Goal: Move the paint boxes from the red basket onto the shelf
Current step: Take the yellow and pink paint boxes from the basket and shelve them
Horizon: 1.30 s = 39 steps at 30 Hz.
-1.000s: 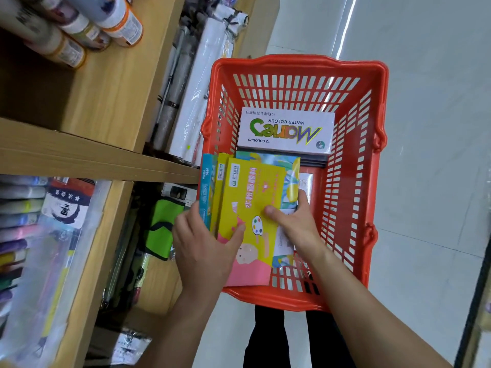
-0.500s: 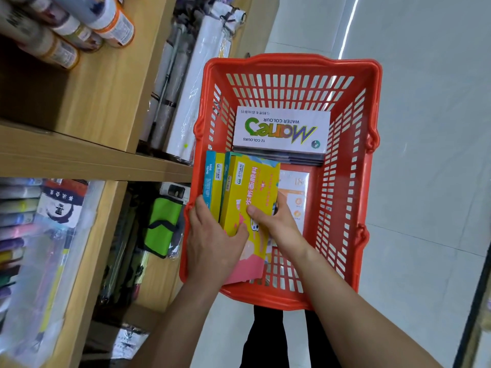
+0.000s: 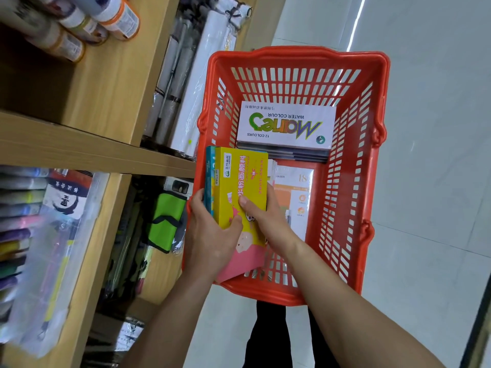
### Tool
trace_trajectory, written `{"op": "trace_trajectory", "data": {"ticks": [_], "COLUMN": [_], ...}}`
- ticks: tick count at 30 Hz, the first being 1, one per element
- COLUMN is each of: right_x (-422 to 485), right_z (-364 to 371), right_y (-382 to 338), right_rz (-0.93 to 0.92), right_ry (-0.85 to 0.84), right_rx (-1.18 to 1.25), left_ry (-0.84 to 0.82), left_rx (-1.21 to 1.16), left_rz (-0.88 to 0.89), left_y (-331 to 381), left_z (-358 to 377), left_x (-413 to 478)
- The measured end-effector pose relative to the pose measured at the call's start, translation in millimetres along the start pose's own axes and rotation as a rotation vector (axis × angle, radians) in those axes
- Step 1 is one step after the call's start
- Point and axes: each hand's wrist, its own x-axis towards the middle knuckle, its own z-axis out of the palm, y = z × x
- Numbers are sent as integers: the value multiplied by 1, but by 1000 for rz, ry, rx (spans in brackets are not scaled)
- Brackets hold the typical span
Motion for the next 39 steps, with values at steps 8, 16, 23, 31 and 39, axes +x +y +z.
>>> {"op": "trace_trajectory", "data": {"ticks": [8,16,23,31,39], "right_x": [2,-3,-13,-24,-29], "right_z": [1,7,18,34,44], "right_y": [-1,-5,-9,-12,-24], "right_rz": [-11,-15,-4,2,-1], "right_ry": [-20,-80,-135,-136,-25], "right_rx": [10,-11,-73,-50,-85], "left_ry": [4,30,30,1,-32], "left_rx": [23,-69,-147,-276,-359], "left_rz": [88,66,66,58,50], "left_y": [3,1,2,-8,-19], "left_z": [1,-10,-34,-66,-75], "left_x": [2,-12,-22,-24,-12]}}
